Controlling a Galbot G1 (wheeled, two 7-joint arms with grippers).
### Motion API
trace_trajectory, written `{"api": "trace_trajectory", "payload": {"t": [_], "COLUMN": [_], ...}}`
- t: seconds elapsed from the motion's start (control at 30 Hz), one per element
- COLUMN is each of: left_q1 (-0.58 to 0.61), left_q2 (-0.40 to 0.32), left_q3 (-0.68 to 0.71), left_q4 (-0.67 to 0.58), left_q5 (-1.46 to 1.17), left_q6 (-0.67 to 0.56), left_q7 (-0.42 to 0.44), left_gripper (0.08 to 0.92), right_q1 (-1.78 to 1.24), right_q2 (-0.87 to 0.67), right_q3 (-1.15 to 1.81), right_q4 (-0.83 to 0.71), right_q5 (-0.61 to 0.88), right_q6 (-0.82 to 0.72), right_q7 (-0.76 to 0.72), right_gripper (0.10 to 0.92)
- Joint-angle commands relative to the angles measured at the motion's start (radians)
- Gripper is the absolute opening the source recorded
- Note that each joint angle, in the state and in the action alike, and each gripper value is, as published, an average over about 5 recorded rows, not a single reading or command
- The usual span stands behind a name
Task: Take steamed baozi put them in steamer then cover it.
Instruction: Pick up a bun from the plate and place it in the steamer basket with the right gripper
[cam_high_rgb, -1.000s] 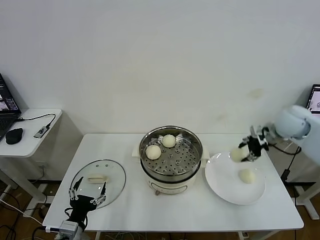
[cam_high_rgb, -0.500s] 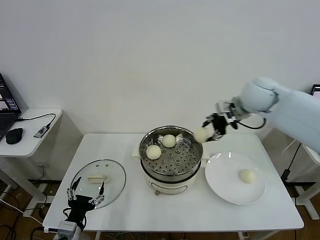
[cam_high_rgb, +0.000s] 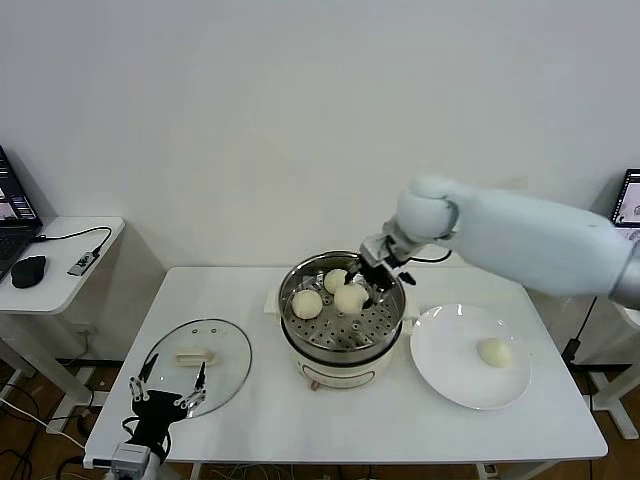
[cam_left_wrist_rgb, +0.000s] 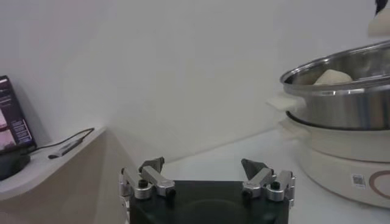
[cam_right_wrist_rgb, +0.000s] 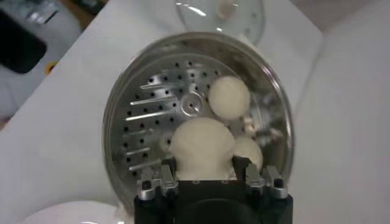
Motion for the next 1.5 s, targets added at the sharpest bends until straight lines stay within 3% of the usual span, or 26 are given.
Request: {"api": "trace_trajectory", "payload": {"t": [0.03,0.37,0.77,1.1,1.3,1.5], "left_q1": [0.002,0.008,0.005,0.001,-0.004,-0.008], "left_q2": [-0.001,-0.01,-0.011,-0.004,0.001,0.01], "left_q3": [-0.002,-0.007,-0.005,-0.006,-0.002,0.003], "left_q4": [0.0,-0.001,0.004,0.002,0.001,0.002], "left_q5": [0.0,0.0,0.0,-0.003,-0.003,-0.003], "left_q6": [-0.001,-0.003,-0.003,-0.003,-0.003,-0.003], "left_q7": [0.0,-0.003,-0.004,-0.004,-0.003,-0.003], "left_gripper": [0.823,0.823,0.823,0.823,0.823,0.823], "right_q1": [-0.063,-0.081,-0.086,0.021,0.079,0.101], "right_q2": [0.105,0.111,0.098,0.013,-0.087,-0.233], "right_q3": [-0.046,-0.056,-0.048,-0.003,0.037,0.055], "right_q4": [-0.069,-0.066,-0.065,-0.032,-0.033,0.036], "right_q5": [-0.175,-0.237,-0.236,-0.187,-0.134,-0.05], "right_q6": [0.266,0.381,0.402,0.368,0.24,-0.103], "right_q7": [0.024,0.025,0.05,0.029,0.0,-0.063], "right_gripper": [0.585,0.588,0.602,0.811,0.823,0.823]}}
